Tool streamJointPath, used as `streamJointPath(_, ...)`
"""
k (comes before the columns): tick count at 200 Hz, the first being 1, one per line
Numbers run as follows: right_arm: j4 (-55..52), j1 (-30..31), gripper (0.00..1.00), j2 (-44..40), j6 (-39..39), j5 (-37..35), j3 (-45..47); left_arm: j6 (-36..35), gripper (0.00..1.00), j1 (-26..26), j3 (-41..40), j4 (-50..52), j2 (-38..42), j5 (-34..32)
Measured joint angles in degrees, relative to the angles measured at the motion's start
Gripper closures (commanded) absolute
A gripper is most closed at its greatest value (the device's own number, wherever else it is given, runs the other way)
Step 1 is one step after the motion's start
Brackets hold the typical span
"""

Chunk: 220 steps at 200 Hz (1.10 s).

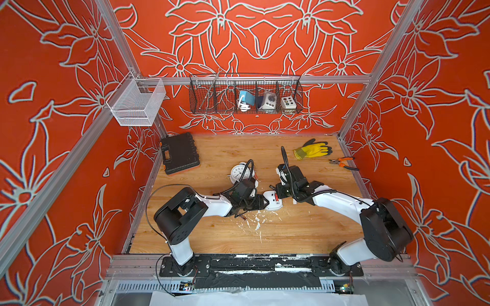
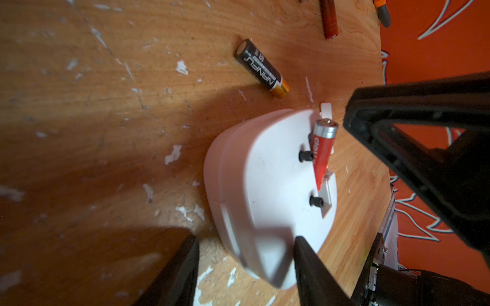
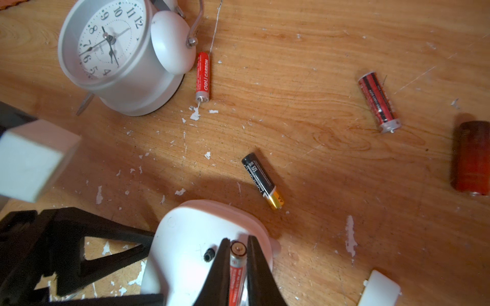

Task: Insert the battery into the alarm
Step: Install the battery in the alarm.

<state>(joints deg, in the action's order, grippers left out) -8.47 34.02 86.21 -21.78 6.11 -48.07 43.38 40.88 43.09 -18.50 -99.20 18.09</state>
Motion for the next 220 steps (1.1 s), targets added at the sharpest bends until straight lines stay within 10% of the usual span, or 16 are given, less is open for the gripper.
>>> streamJointPath(220, 10.1, -0.4, 0.95, -2.6, -8.1, 3.4, 10.0, 2.2, 0.47, 0.0, 0.0, -0.1, -0.2, -0.2)
